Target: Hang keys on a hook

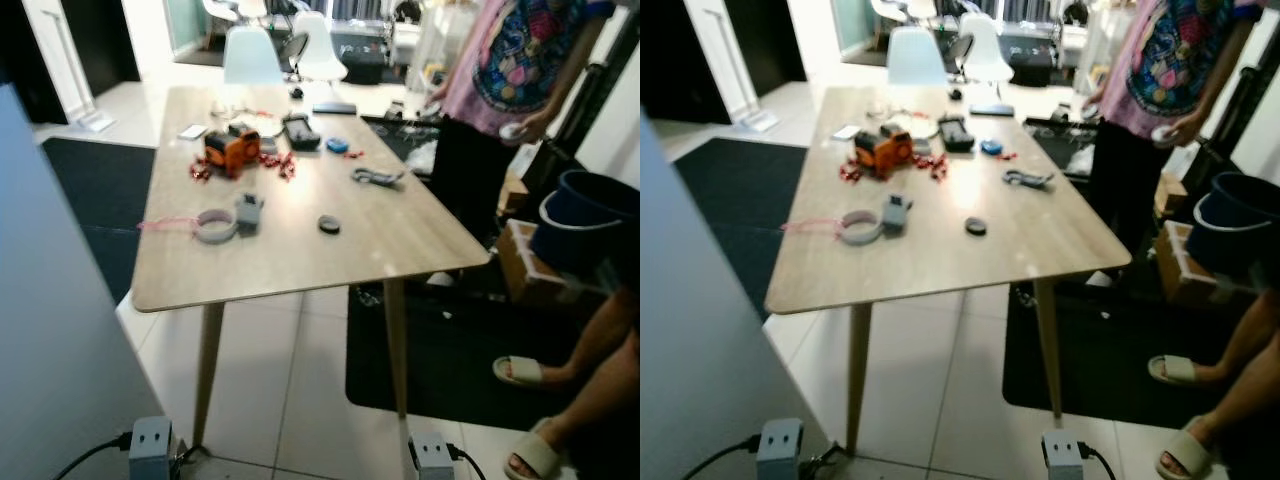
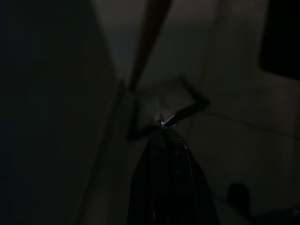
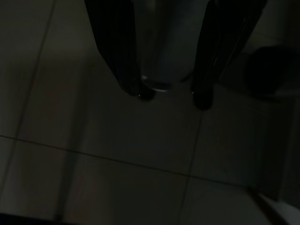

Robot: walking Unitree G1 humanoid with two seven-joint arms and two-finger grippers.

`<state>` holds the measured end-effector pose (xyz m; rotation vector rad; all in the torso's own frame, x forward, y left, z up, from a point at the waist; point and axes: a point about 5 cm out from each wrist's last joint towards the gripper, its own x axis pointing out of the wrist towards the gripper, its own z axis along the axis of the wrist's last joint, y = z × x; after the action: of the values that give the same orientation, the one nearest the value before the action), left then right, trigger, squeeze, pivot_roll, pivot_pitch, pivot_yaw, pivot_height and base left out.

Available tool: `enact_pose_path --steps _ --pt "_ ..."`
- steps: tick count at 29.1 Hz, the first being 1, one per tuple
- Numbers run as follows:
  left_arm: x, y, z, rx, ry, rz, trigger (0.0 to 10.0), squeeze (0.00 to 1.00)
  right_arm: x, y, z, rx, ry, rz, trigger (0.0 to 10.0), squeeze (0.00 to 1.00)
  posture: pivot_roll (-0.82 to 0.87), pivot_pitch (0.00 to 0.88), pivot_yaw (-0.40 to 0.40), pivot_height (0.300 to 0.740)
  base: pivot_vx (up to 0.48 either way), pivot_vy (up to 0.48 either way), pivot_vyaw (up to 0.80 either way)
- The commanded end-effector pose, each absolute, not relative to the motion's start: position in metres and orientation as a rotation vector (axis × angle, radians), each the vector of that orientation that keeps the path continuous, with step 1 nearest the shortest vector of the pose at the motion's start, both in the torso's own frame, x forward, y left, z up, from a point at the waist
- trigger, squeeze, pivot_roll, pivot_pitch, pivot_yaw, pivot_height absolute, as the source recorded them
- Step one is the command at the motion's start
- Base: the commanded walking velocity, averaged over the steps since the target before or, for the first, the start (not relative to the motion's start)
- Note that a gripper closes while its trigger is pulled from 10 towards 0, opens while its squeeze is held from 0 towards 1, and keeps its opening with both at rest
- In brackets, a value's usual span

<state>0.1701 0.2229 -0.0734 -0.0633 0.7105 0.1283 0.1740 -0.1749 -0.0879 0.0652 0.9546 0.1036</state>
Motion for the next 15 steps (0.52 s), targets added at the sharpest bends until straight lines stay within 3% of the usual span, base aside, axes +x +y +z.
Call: enact_pose_path --steps 1,15 --pt "0.1676 0.2239 -0.0738 -0.066 0.706 0.130 10.0 0.00 0.1718 -0.1749 -0.0889 0.063 0.962 0.104 10.0 0.00 0.06 0.031 0.003 0.740 0.000 0.000 0.00" --pt "0.1659 0.2228 -0.0742 -0.086 0.697 0.140 10.0 0.00 0.1733 -0.1754 -0.0882 0.055 0.960 0.112 10.0 0.00 0.06 0.027 -0.004 0.740 0.000 0.000 0.00"
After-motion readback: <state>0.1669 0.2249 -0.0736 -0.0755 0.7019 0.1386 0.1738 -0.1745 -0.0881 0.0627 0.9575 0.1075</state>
